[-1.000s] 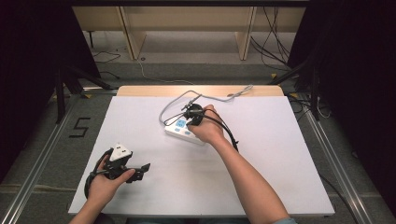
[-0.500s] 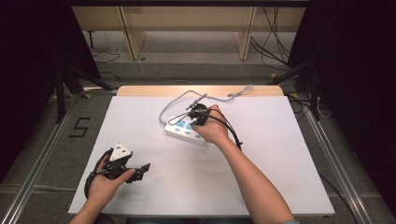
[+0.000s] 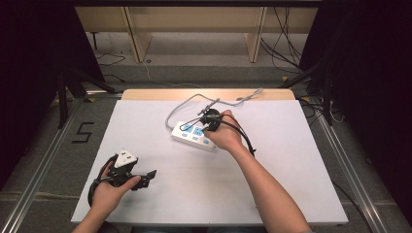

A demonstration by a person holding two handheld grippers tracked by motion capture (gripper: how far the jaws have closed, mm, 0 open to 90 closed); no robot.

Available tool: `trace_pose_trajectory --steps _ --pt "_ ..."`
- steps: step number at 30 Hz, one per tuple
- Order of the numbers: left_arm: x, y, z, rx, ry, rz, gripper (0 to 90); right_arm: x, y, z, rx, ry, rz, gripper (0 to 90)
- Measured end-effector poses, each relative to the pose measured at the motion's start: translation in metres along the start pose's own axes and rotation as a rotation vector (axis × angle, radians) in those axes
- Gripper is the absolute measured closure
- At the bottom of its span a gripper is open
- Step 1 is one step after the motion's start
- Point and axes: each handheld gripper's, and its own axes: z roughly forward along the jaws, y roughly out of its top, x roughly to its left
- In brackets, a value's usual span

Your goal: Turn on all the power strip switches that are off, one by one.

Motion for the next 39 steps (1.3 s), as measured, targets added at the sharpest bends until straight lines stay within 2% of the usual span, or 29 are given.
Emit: trace_pose_trajectory --steps 13,26,39 --pt "-0.0001 0.0 0.0001 0.0 0.0 0.0 15.5 -0.0001 -0.009 0.0019 0.027 0.02 -0.005 90.0" --pt "-0.0002 -0.0001 0.0 0.0 -0.001 0.0 15.6 0.0035 -0.0095 0.0029 0.055 0.042 -0.013 90.0" --pt "-0.0001 -0.0001 0.0 0.0 -0.001 0.0 15.7 0.0059 -0.0095 0.0078 0.073 0.044 -0.015 90.0"
